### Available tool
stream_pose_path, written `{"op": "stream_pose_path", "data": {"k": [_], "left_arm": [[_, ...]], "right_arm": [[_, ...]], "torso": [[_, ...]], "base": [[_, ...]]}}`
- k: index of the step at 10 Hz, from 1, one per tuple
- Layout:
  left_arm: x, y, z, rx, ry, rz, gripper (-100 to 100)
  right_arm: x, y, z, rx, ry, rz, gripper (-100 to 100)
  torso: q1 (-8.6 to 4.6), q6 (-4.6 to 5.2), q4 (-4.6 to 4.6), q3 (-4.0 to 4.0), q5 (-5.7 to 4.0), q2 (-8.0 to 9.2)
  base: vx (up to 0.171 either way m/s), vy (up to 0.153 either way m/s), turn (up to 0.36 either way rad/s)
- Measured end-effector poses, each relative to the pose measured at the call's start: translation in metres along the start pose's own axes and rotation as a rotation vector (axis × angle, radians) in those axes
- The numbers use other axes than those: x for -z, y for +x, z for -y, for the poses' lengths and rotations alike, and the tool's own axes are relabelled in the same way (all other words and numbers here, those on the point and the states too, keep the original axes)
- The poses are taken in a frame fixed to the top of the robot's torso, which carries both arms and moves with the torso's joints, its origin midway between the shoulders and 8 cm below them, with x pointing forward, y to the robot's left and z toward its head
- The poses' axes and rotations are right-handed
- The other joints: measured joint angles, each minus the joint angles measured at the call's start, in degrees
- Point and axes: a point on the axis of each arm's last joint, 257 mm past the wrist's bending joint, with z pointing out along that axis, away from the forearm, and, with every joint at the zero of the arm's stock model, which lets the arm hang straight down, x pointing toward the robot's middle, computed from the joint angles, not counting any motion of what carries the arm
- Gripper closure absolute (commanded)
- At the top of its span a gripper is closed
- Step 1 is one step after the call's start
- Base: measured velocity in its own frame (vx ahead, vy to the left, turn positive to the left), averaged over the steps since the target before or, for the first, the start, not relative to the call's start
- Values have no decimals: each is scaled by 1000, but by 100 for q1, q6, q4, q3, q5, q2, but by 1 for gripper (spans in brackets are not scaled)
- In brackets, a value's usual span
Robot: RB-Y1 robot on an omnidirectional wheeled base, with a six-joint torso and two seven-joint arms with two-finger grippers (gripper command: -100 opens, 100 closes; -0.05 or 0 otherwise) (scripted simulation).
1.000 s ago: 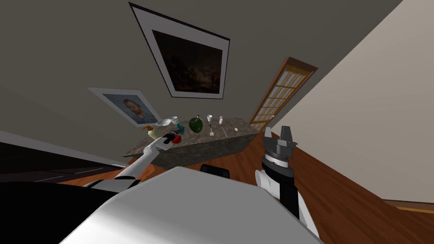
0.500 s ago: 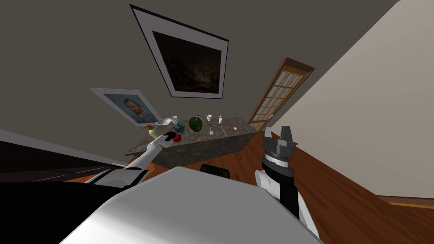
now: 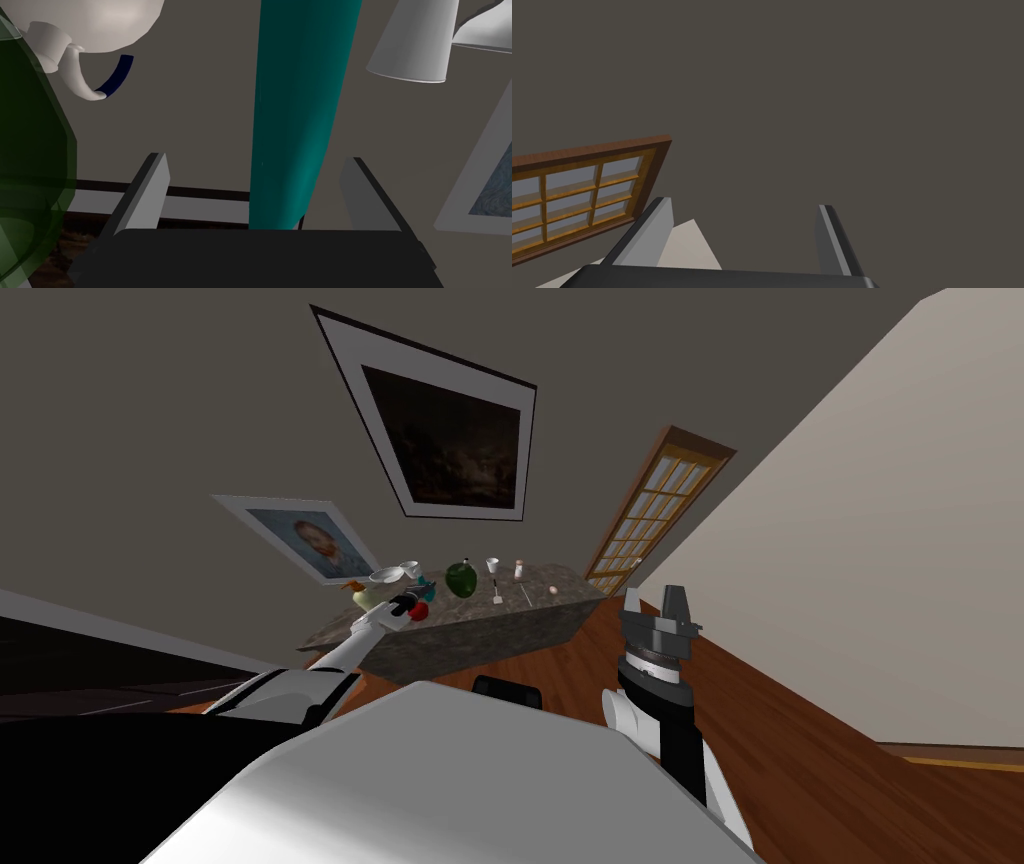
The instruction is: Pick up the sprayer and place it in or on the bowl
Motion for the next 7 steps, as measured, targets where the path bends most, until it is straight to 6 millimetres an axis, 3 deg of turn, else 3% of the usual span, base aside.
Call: {"op": "stream_pose_path", "data": {"k": [4,7], "left_arm": [[-17,-5,-6,5,-10,-4,-100],[-29,-23,1,9,2,20,-100]], "right_arm": [[0,0,0,0,0,0,0],[0,0,0,0,0,0,0]], "torso": [[1,-2,1,2,0,3],[4,-2,-1,-1,1,-4]], "base": [[-43,-22,-13],[-22,-11,-3]]}}
